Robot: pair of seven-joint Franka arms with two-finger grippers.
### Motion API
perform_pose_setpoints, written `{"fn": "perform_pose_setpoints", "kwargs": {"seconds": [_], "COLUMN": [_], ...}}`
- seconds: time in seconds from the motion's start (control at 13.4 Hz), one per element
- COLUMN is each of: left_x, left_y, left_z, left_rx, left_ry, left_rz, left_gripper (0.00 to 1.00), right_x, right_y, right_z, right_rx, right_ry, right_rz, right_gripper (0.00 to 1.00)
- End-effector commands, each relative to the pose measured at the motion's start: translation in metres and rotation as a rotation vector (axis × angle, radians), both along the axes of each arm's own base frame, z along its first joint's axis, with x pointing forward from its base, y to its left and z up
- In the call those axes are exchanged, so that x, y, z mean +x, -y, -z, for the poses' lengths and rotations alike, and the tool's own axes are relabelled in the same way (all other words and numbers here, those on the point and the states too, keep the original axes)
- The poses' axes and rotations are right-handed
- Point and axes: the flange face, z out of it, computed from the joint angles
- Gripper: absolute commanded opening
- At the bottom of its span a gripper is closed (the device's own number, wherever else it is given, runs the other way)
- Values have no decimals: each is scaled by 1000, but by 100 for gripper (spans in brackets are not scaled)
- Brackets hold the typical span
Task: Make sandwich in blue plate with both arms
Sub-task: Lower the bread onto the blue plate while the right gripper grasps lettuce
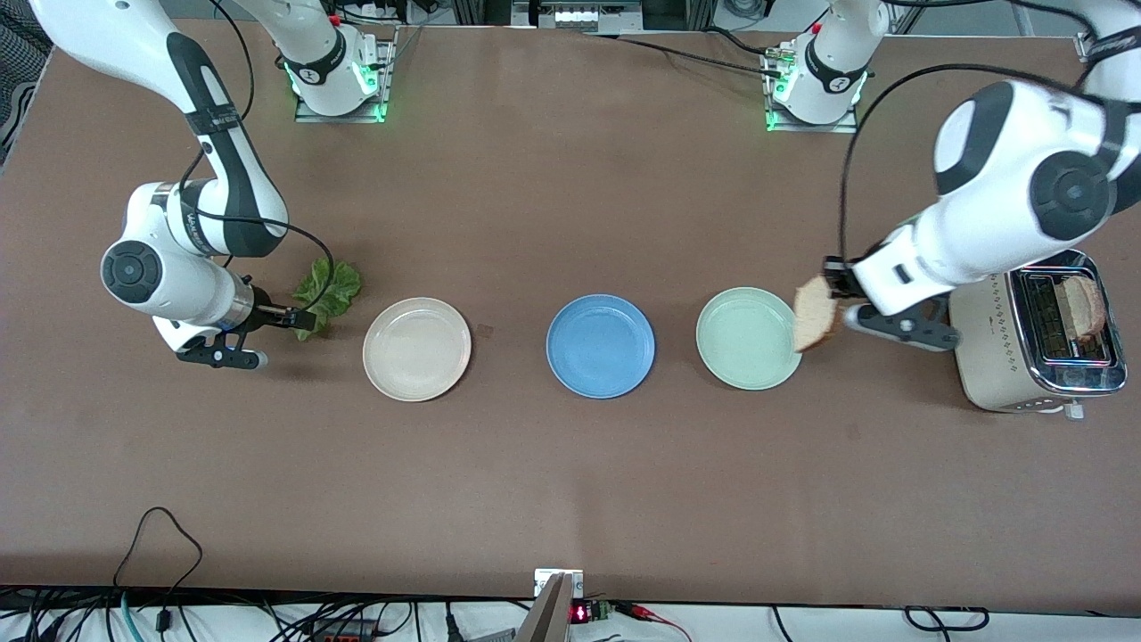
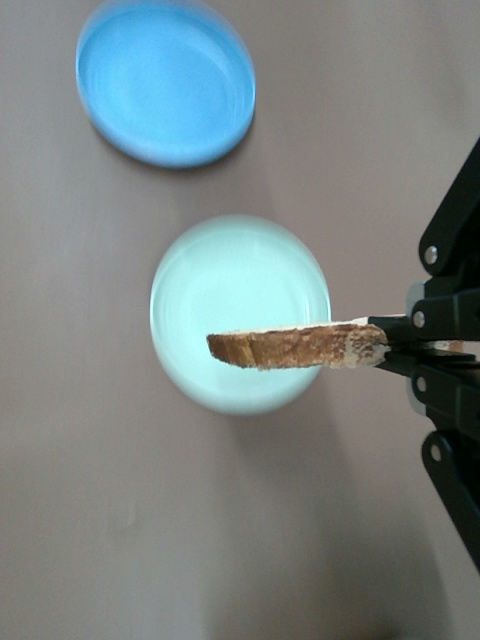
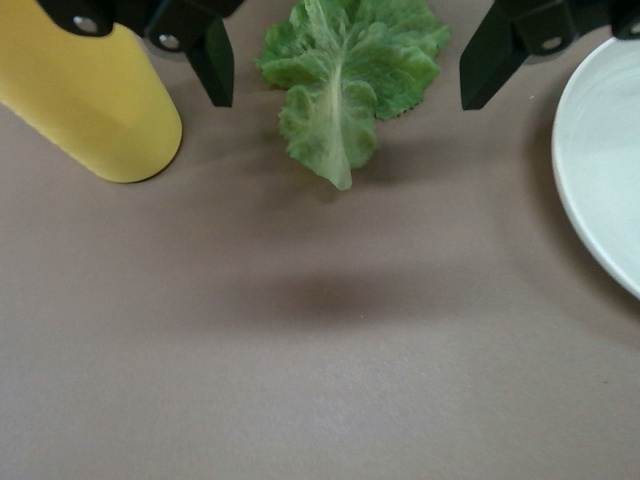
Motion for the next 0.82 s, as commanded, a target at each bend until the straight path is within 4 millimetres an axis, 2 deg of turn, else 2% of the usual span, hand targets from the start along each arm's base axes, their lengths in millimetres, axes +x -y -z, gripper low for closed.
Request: {"fn": "perform_pose_setpoints", "kwargs": {"seconds": [0.0,0.3,0.45,0.6,0.75], "left_x": [15,33,42,47,48], "left_y": [49,94,101,107,116], "left_z": [1,51,89,124,149], "left_rx": [-139,-465,-578,-714,-774], "left_ry": [-43,-175,-213,-151,-103], "left_rz": [6,-103,-147,-66,-5], "left_gripper": [1,0,0,0,0], "right_x": [-18,-38,-39,-39,-38], "right_y": [-1,-1,-1,0,0], "right_z": [18,45,54,60,63], "right_rx": [-4,-1,-1,0,0], "right_ry": [14,33,32,37,37], "right_rz": [18,19,18,18,18], "right_gripper": [100,100,100,100,91]}}
